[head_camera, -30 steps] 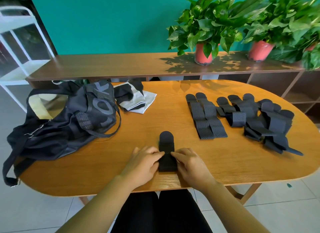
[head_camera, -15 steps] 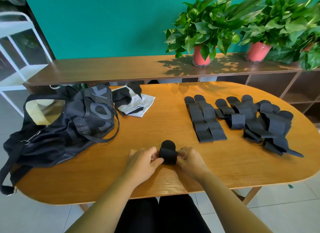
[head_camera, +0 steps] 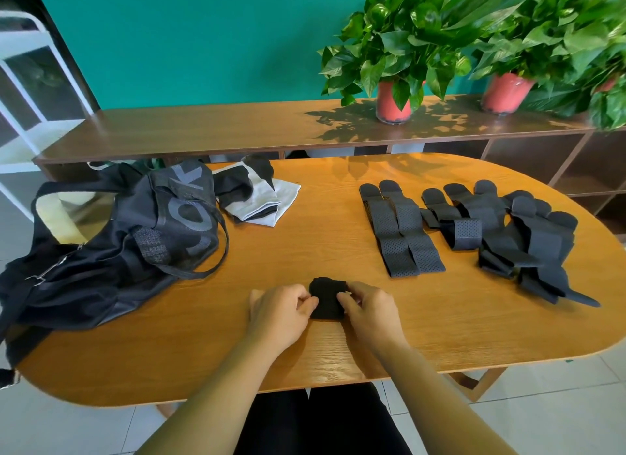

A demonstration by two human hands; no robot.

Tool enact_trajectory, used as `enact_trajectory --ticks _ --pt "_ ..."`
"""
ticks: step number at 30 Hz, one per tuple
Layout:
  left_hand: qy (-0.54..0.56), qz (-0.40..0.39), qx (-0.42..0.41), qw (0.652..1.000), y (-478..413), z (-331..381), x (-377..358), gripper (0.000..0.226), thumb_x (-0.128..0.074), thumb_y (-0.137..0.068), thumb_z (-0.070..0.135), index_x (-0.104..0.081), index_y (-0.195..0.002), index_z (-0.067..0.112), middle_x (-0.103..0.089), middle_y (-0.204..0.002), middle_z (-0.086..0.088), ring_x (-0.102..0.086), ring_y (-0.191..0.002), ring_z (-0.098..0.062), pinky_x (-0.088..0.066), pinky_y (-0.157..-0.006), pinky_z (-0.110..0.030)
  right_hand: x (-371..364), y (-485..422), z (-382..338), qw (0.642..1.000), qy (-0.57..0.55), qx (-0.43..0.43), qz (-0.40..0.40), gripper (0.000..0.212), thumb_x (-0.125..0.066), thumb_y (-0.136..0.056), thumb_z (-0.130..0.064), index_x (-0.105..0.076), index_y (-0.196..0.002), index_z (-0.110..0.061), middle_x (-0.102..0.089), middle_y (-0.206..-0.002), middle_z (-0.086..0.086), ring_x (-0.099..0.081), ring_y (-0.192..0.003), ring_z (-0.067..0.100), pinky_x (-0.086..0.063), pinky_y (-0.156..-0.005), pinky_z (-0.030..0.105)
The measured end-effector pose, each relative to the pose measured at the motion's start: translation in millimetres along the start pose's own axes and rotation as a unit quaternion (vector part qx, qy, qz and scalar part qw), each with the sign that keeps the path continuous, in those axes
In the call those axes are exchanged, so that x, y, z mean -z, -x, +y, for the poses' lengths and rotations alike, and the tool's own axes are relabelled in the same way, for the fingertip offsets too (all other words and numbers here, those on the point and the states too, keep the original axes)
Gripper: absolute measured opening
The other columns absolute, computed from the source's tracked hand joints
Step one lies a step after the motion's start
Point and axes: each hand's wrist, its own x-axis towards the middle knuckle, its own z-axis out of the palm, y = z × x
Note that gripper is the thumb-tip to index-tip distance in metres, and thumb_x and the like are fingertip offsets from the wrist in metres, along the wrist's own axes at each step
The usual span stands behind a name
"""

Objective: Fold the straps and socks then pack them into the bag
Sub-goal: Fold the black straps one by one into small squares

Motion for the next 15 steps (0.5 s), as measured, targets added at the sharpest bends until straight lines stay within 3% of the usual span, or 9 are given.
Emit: enact_trajectory --ticks 3,7,11,15 --pt "-0.014 -0.001 0.009 1.0 -1.8 1.2 0.5 0.021 -0.047 -0.096 0.048 -0.062 -0.094 0.033 -0.065 -0.076 0.012 -0.058 -0.079 -0.006 -0.033 -0.09 -0.034 -8.7 -3.7 -1.1 0.998 0.046 -0.01 0.038 0.024 -0.055 -0.093 -0.032 -0.068 -0.109 -0.021 -0.068 -0.086 0.001 -0.062 -0.077 0.017 -0.054 -0.068 0.036" --pt "-0.028 -0.021 0.019 0.999 -3.1 4.5 0.8 0.035 -0.046 -0.097 0.043 -0.048 -0.129 0.03 -0.058 -0.085 0.015 -0.054 -0.086 -0.008 -0.034 -0.093 -0.034 -14.7 -6.8 -6.4 0.987 0.152 -0.022 0.044 0.028 -0.05 -0.093 -0.045 -0.063 -0.112 -0.029 -0.063 -0.094 0.003 -0.061 -0.082 0.021 -0.049 -0.069 0.03" --pt "-0.033 -0.027 0.014 0.999 -4.3 5.1 -1.6 0.04 -0.044 -0.099 0.041 -0.046 -0.136 0.026 -0.061 -0.106 0.01 -0.054 -0.105 -0.012 -0.034 -0.095 -0.034 -15.0 -8.2 -10.2 0.984 0.169 -0.024 0.052 0.03 -0.049 -0.093 -0.046 -0.061 -0.114 -0.028 -0.063 -0.096 0.003 -0.06 -0.085 0.021 -0.044 -0.068 0.029" --pt "0.023 0.001 -0.008 1.0 -0.4 -0.5 -5.6 0.044 -0.049 -0.098 0.036 -0.044 -0.141 0.026 -0.052 -0.125 0.006 -0.049 -0.116 -0.013 -0.037 -0.103 -0.035 -14.8 -6.3 -9.3 0.985 0.162 -0.023 0.061 0.034 -0.049 -0.094 -0.047 -0.057 -0.119 -0.025 -0.064 -0.098 0.003 -0.061 -0.087 0.021 -0.045 -0.068 0.028"
